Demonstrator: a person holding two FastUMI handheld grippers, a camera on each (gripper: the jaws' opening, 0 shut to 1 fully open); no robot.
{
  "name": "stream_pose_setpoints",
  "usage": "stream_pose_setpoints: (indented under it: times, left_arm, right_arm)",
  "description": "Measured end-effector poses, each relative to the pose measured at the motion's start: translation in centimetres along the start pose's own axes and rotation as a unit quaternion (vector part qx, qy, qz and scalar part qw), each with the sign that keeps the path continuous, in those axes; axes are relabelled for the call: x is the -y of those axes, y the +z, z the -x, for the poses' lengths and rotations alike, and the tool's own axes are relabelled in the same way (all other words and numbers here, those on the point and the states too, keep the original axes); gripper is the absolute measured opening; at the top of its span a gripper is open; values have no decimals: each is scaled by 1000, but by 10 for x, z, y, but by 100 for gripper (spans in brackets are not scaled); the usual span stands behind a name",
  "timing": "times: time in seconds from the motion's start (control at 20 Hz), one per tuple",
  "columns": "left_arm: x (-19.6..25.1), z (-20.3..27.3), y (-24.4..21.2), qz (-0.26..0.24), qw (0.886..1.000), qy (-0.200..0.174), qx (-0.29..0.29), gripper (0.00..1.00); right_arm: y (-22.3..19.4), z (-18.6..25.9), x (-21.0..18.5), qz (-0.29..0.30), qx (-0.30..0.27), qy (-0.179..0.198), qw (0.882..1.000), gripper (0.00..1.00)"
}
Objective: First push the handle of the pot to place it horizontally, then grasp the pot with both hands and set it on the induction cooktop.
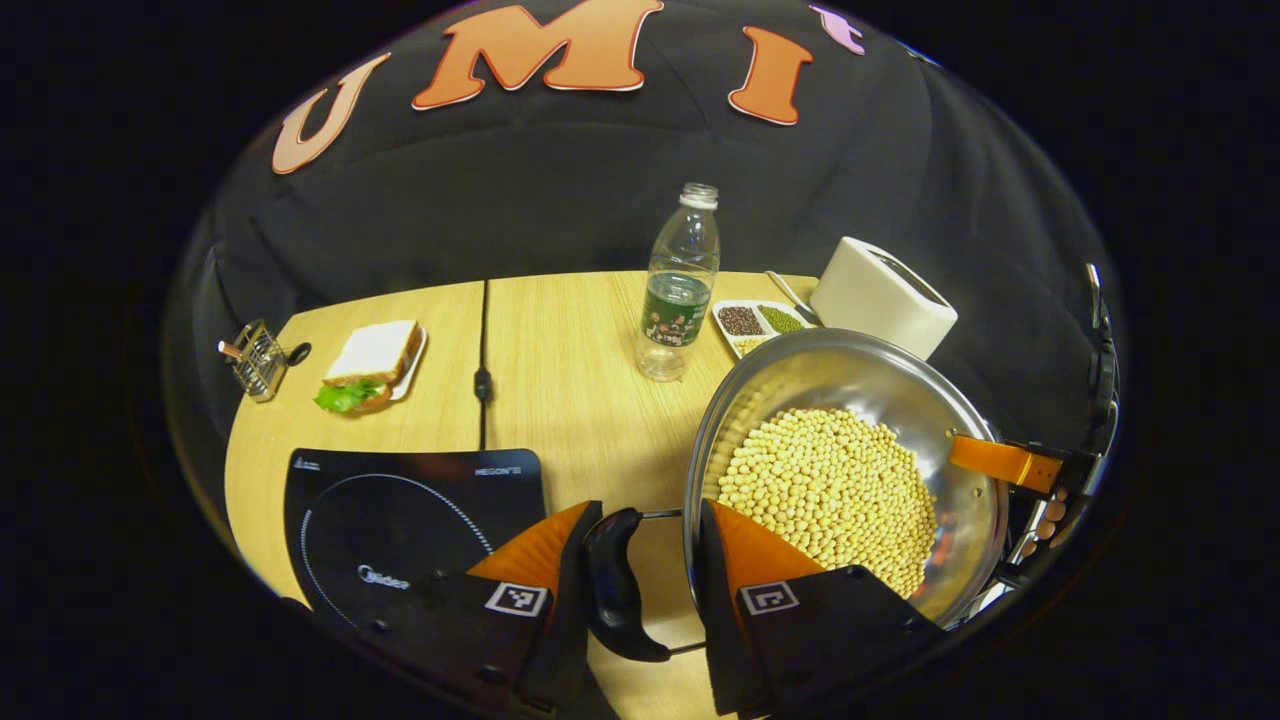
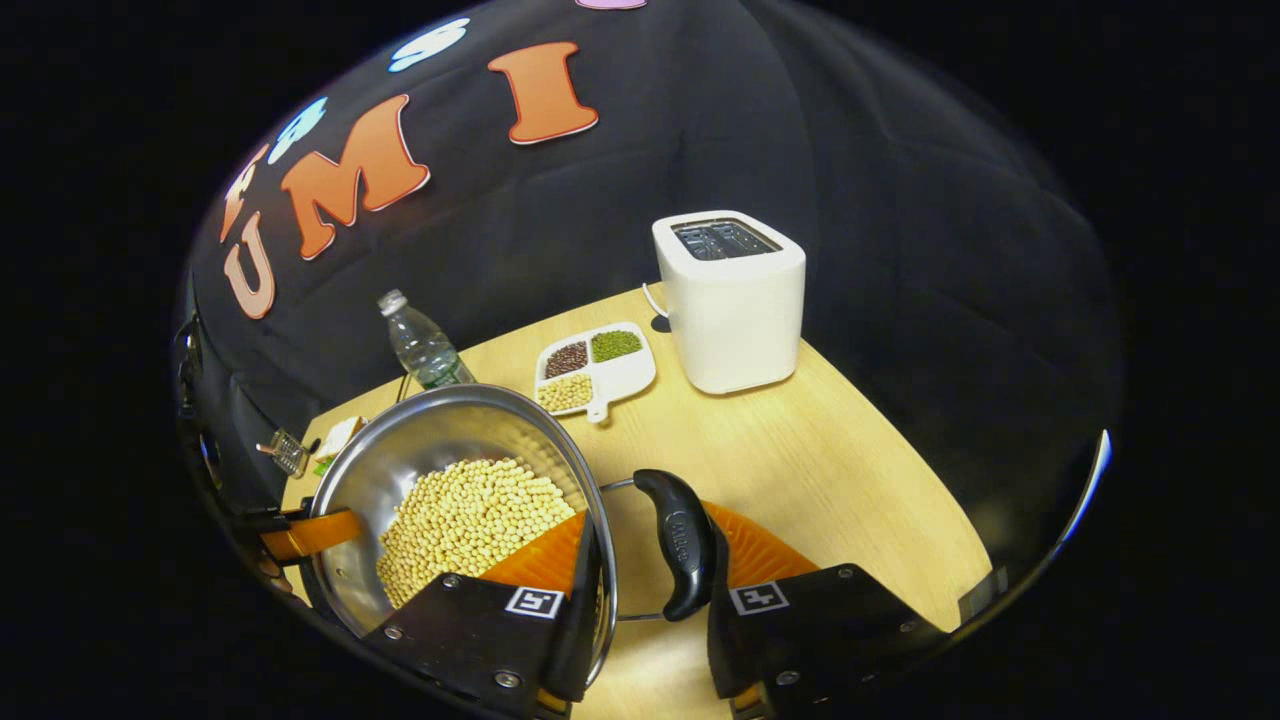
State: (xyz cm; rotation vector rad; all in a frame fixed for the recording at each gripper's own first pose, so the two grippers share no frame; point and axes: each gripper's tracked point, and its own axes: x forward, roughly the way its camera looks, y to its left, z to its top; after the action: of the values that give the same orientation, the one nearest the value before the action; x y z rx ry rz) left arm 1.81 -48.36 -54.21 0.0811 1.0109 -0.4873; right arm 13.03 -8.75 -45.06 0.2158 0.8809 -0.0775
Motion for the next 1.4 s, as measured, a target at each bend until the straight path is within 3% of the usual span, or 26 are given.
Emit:
stream_pose_setpoints:
  times: [0.25,0.3,0.5,0.6,0.9,1.05,1.1,1.15,1.35,1.4]
  left_arm:
    - [1,9,3,1,1000,21,1,53]
    - [2,9,1,2,1000,25,1,53]
    - [4,13,1,4,999,40,4,58]
    - [8,14,-1,3,999,47,3,56]
    - [6,11,-5,15,999,48,-1,56]
    - [8,7,-10,24,999,48,-3,59]
    - [9,6,-10,25,998,48,-7,56]
    - [9,5,-11,31,998,47,-12,56]
    - [8,4,-12,46,998,39,-26,56]
    - [7,4,-13,47,998,36,-28,54]
  right_arm:
    - [-23,25,-66,-5,-8,24,1000,41]
    - [-28,30,-80,-4,-9,28,1000,46]
    - [-47,43,-137,1,-13,45,999,46]
    - [-61,43,-164,-2,-24,54,998,46]
    - [-82,47,-236,22,-18,53,998,47]
    - [-98,38,-267,31,-30,55,998,46]
    - [-104,32,-277,36,-35,54,997,46]
    - [-108,29,-285,41,-40,53,997,41]
    - [-124,18,-302,54,-49,45,996,46]
    - [-127,15,-305,56,-50,43,996,41]
